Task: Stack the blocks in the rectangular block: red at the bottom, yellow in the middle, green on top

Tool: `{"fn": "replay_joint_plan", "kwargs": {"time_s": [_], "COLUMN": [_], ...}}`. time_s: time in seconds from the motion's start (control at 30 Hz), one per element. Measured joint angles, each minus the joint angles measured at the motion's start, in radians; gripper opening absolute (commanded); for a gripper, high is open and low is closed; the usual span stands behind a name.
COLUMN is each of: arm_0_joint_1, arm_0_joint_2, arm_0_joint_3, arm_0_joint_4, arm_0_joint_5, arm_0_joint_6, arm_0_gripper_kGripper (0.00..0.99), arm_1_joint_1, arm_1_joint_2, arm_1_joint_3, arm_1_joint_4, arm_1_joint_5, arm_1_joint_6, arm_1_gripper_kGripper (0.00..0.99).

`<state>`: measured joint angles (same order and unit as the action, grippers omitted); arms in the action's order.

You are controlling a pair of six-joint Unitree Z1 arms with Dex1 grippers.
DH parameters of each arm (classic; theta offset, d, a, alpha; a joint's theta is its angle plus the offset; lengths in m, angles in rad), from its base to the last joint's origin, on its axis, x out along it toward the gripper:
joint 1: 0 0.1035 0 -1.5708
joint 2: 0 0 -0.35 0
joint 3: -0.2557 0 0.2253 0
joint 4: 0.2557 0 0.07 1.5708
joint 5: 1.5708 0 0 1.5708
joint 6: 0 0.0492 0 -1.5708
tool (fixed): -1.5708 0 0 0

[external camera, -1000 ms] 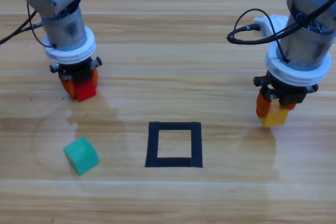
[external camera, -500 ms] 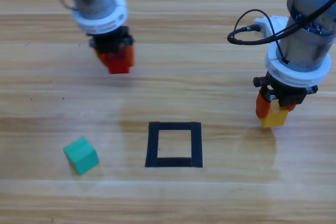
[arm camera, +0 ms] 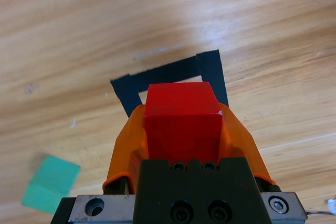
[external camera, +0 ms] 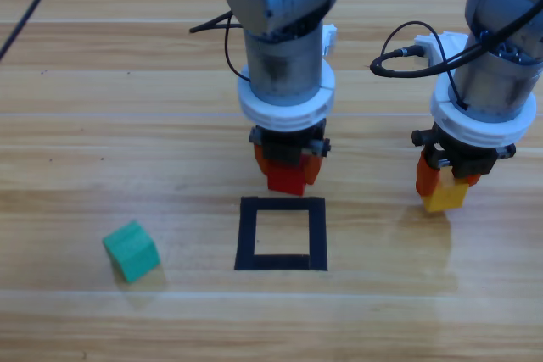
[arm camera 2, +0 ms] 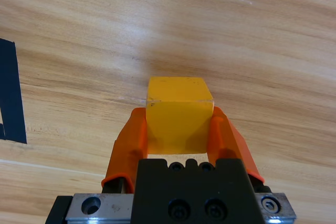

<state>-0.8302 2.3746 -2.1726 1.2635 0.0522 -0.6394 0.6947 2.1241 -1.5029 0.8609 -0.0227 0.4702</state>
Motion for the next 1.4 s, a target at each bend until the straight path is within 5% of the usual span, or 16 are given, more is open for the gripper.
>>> {"fn": "replay_joint_plan", "kwargs": {"time_s": [0.47, 0.73, 1.03, 1.4], "arm_0_joint_1": [-0.051, -0.082, -0.097, -0.097], "arm_0_joint_2": [0.000, 0.000, -0.069, -0.093], "arm_0_joint_3": [0.056, 0.080, 0.327, 0.330], "arm_0_joint_4": [0.044, 0.037, -0.164, -0.196], "arm_0_joint_5": [0.046, 0.046, 0.046, 0.046], "arm_0_joint_6": [-0.330, -0.372, -0.378, -0.377], "arm_0_gripper_kGripper": [0.000, 0.000, 0.000, 0.000], "arm_1_joint_1": [0.000, 0.000, 0.000, 0.000], "arm_1_joint_2": [0.000, 0.000, -0.001, -0.068], "arm_1_joint_3": [0.011, 0.013, 0.014, 0.032], "arm_1_joint_4": [0.000, 0.000, 0.000, -0.017], "arm_1_joint_5": [0.003, 0.004, 0.004, 0.004], "arm_1_joint_6": [0.003, 0.003, 0.003, 0.003], "arm_1_gripper_kGripper": [0.314, 0.314, 0.314, 0.314]}}
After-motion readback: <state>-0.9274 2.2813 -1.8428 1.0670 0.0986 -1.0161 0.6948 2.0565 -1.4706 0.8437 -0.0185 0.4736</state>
